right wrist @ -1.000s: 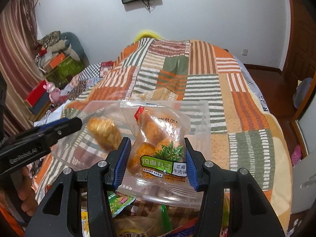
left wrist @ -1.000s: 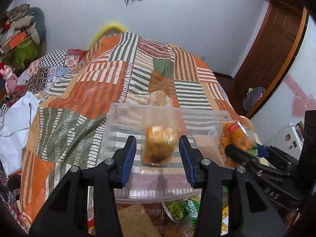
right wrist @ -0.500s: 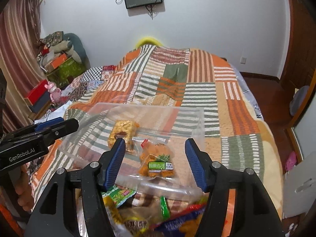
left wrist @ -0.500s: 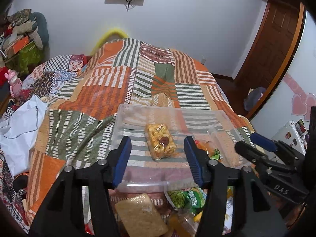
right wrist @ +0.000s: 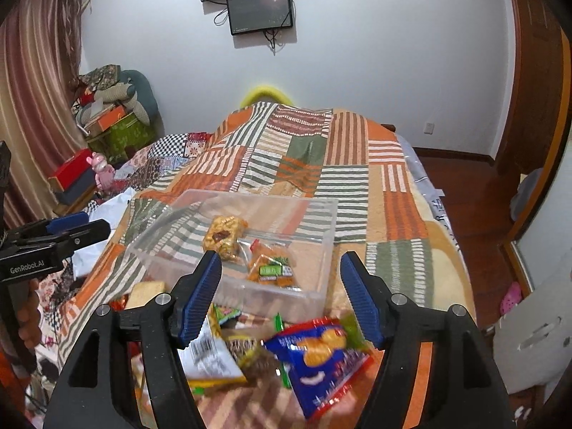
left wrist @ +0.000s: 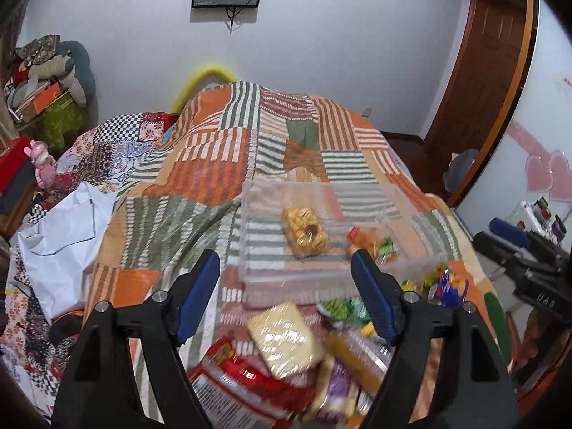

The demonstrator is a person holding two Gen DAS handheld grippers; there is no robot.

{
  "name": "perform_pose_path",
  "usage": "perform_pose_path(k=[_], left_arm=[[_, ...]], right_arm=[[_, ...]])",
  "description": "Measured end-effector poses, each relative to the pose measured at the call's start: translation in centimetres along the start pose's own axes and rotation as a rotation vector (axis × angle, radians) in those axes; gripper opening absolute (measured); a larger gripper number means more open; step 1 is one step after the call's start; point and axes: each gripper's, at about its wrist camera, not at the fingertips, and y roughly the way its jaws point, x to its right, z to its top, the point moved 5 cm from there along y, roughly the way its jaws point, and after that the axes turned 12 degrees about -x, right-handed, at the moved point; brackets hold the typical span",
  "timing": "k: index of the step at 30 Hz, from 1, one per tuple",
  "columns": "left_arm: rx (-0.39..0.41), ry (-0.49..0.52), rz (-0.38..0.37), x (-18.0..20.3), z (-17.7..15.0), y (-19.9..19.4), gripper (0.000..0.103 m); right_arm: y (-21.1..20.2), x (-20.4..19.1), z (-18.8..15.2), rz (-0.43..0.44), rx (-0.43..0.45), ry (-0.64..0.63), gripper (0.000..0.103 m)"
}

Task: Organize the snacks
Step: 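Grasp the blue chip bag with right tool while left tool grasps the red-white packet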

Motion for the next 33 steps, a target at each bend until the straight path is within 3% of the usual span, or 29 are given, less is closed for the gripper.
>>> perform_pose_path(k=[13,22,33], left_arm=[[-0.155,-0.061,0.028,-3.5,-7.2,2.0,0.08],[-0.255,-0.065,0.037,-2.8,-10.7,5.6,0.081],[-0.241,-0.009,0.129,-4.2,-12.7,5.0,0.086]], right_arm=[[0.2,1.3,-4.3,-0.025,-0.066,0.003,0.07],[1.6,3.1,-7.6,-0.017,-0.147,0.035,0.075],[4.0,3.9,-9.1,-0.039,-0.23,0.014,0.077]])
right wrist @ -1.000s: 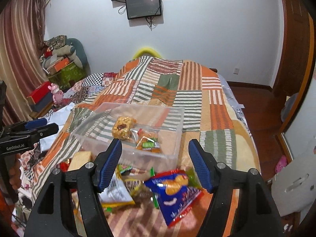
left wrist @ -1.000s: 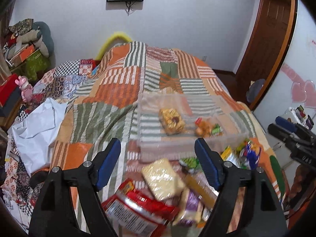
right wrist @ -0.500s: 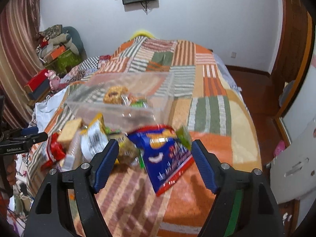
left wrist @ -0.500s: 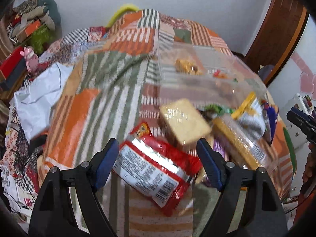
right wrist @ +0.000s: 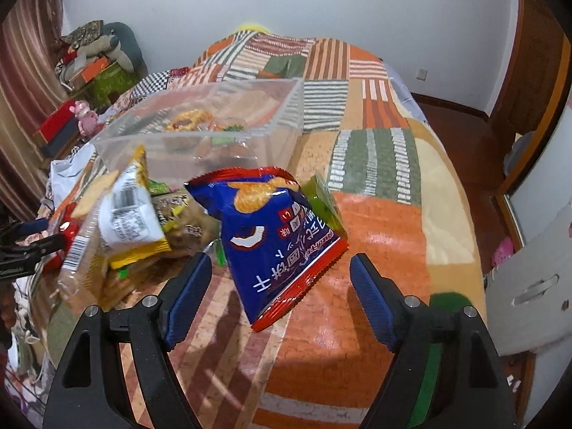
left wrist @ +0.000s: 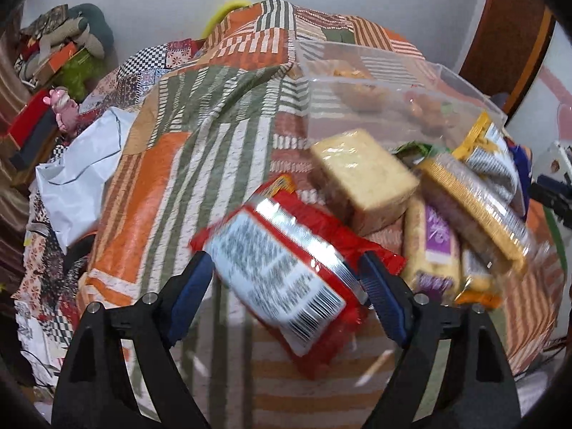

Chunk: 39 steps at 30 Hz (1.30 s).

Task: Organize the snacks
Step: 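Grasp the blue chip bag with right tool while left tool grasps the red-white packet, then lift both packets over the clear box and release them inside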

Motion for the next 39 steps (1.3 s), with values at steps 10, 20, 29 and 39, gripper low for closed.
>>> perform_pose_path(k=[10,20,29,39], left_arm=[[-0.007,-0.107,-0.074,-2.3,0.2,0.0,0.087],[-0.046,-0.203,-0.08,-2.3,2.1,3.1,0.092],[-0.011,-0.176,-0.059,-2.2,2.4,3.9,0.089],[0.023,-0.138,-0.025,-2.3,2.1,3.2,0.068]], right_arm=[[0.4,-0.1,0.9,0.007,0.004,-0.01,0.077],[1.4,-0.1,2.0,0.048,-0.016,0.001,0.077],[2.3,0.0,2.1,0.068,-0.018,0.018,0.076],[1.2,-0.2,1.4,0.082,0.014,0.014,0.05]])
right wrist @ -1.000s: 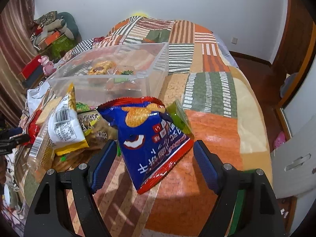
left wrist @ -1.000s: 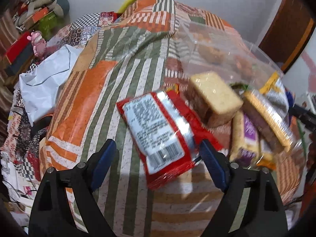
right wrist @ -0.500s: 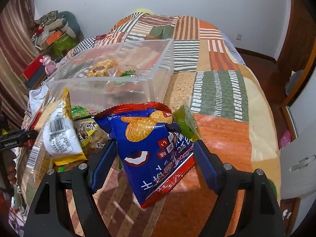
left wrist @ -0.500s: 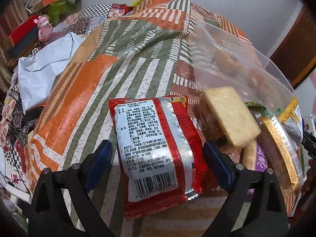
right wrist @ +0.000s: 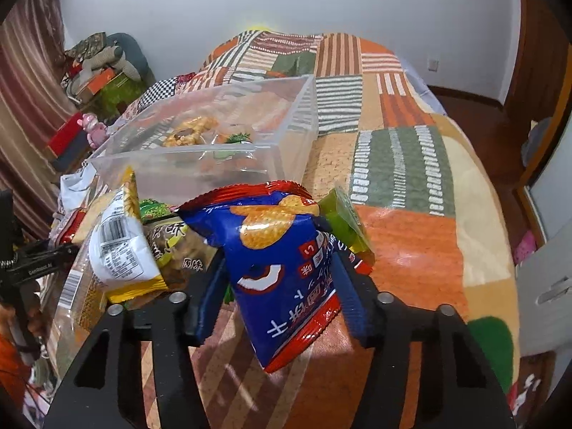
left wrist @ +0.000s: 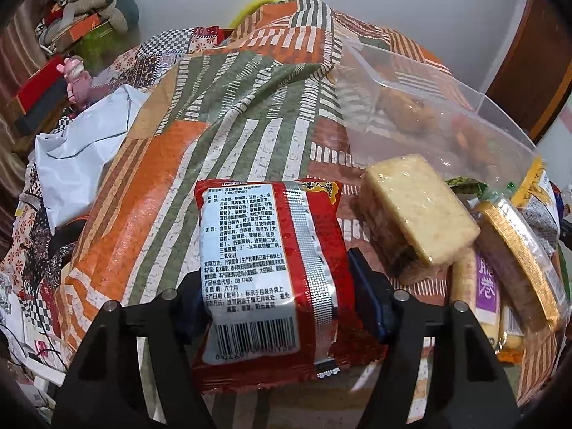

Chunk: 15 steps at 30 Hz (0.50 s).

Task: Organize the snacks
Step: 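Lift both packets over the clear box and release them inside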

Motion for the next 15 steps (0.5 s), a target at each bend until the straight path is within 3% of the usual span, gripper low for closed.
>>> perform_pose_path(k=[5,15], left_arm=[[0.031,0.025,0.013,0.0,-0.3,-1.6,0.068],[0.146,0.014,-0.052,0.8,1.0,-7.0,0.068]], right_arm=[[-1.0,-0.4,-0.2,-0.004,0.028,-0.01,0.046],[-4.4,-1.7,0.6,-0.002,0.12,-0.031,0.046]])
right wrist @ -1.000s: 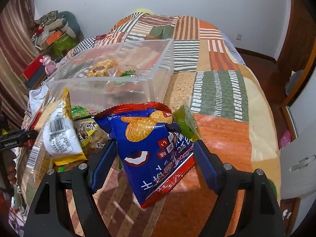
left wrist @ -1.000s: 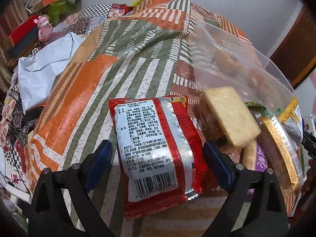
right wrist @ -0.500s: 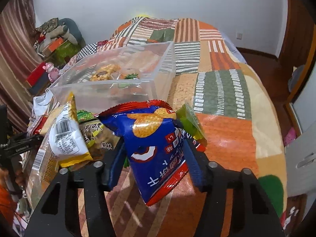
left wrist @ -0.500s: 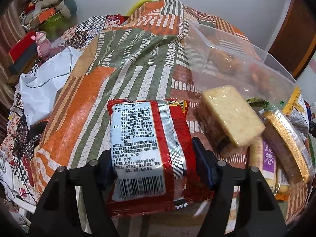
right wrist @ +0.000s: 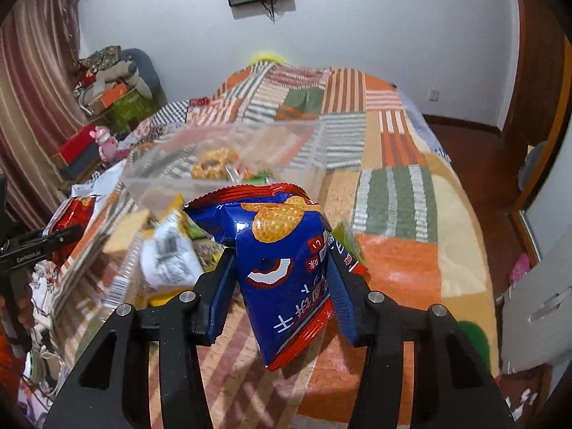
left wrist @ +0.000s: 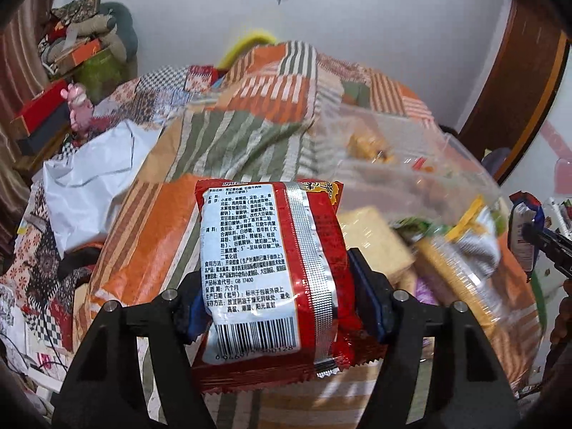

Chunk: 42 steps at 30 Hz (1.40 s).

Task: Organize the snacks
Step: 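Lift both packets over the clear box and release them inside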

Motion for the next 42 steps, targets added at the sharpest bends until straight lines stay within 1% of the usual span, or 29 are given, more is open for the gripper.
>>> perform_pose_path(k=[6,11,21,30,34,38,42], left_arm=[[0.051,0.033,-0.029,1.9,1.7,-1.5,0.068],[0.083,0.037,-0.074,3.5,3.6,-2.3,0.068],[0.13,0.078,-0.09,5.9,7.1,-2.2,0.068],[0.138,0.095,-0.093,7.1,10.0,-0.8,0.068],[0.117,0.098,-0.099,7.7,11.2,0.7,0.068],[0.1,0.106,-0.097,8.2,12.2,2.1,0.068],[0.086,0.116,-0.093,8.7,12.7,3.6,0.068]], right_arm=[[-1.9,-0.6,1.4,0.015,0.07,-0.005,0.046],[-2.7,-0.9,3.0,0.026,0.12,-0.011,0.046],[-2.6,-0.8,5.8,0.043,0.178,0.01,0.046],[-1.6,-0.8,8.1,0.066,0.19,0.024,0.046],[-1.0,-0.9,9.3,0.083,0.19,0.039,0.046],[0.2,-0.8,10.5,0.083,0.176,0.043,0.046],[1.9,-0.9,10.9,0.079,0.141,0.035,0.046]])
